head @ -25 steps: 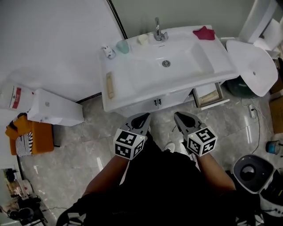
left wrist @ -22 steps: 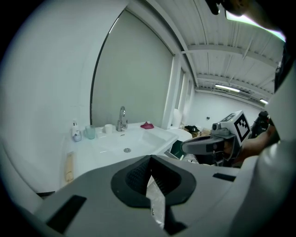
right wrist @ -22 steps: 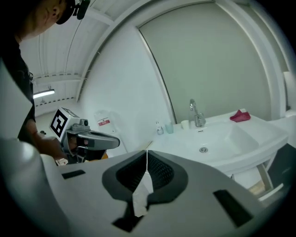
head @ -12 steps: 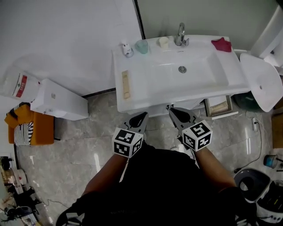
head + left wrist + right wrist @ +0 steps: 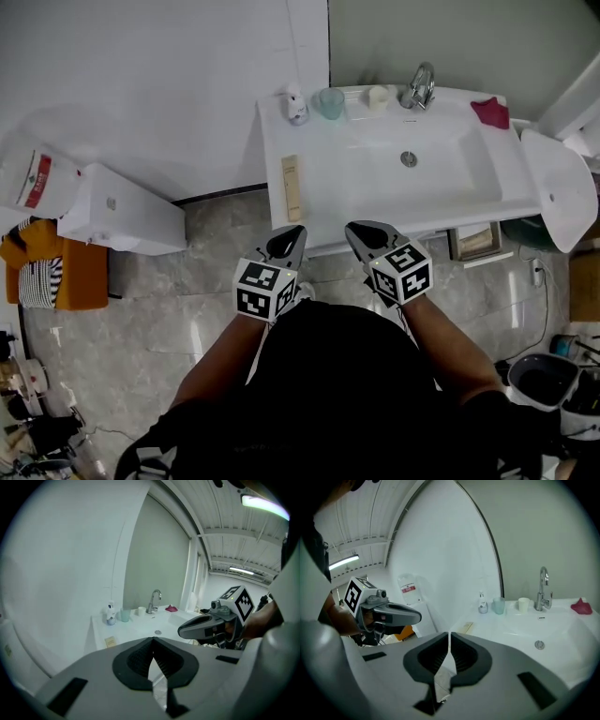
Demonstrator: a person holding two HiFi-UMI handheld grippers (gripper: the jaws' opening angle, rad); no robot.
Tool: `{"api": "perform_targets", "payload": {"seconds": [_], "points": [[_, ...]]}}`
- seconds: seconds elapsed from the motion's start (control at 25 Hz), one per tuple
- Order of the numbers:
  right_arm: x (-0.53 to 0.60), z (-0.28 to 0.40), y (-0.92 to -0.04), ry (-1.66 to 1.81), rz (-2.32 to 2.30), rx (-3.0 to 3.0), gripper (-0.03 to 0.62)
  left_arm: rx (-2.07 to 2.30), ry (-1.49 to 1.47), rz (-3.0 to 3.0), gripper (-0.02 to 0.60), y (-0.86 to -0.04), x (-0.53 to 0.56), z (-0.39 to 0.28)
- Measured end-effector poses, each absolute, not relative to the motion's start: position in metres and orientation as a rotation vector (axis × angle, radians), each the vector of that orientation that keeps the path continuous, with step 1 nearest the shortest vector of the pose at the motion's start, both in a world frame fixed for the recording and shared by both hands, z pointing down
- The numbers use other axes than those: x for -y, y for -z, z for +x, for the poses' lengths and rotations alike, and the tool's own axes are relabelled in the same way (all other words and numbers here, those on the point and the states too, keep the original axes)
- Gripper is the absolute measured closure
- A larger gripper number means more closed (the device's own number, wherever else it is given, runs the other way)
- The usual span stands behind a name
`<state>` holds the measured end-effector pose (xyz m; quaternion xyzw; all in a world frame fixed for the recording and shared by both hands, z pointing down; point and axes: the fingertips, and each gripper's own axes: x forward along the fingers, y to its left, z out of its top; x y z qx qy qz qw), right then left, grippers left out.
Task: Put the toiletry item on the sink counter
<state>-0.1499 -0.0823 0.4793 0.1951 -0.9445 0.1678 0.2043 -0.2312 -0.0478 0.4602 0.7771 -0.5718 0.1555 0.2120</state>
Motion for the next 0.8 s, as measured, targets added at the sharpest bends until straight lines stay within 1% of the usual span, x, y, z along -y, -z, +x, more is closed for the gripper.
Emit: {"api": "perform_targets", "payload": {"seconds": [0.36, 0.8], "points": [[0.097, -0.24, -0.533, -0.398, 0.471, 2.495, 0.589, 1.537, -0.468, 2.13, 0.578, -0.491, 0.065, -0.298], [0.124, -0.303, -0.596, -0.418, 0.477, 2.33, 0.589, 1.499, -0.469, 2.111, 0.578, -0.506, 0.069, -0.35]]}}
